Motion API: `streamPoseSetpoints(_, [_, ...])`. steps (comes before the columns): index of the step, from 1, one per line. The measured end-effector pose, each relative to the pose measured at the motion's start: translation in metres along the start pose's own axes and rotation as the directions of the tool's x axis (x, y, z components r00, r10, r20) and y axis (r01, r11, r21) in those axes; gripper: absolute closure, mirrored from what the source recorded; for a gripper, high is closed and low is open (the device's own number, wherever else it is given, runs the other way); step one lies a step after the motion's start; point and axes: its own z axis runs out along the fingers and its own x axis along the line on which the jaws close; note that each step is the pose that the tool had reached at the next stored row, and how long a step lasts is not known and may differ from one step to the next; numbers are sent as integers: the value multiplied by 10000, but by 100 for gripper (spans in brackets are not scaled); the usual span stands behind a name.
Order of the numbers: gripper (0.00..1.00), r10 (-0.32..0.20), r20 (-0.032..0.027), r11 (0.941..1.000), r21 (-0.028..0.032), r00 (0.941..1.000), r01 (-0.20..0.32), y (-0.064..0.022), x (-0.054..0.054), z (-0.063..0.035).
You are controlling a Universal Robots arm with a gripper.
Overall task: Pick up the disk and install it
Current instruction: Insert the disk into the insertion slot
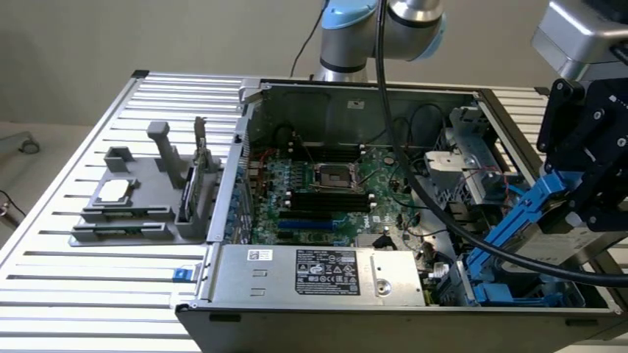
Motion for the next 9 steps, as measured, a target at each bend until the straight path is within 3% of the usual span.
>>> streamPoseSetpoints(9, [67, -2, -54, 10000, 1, 10000, 2, 5, 2, 54])
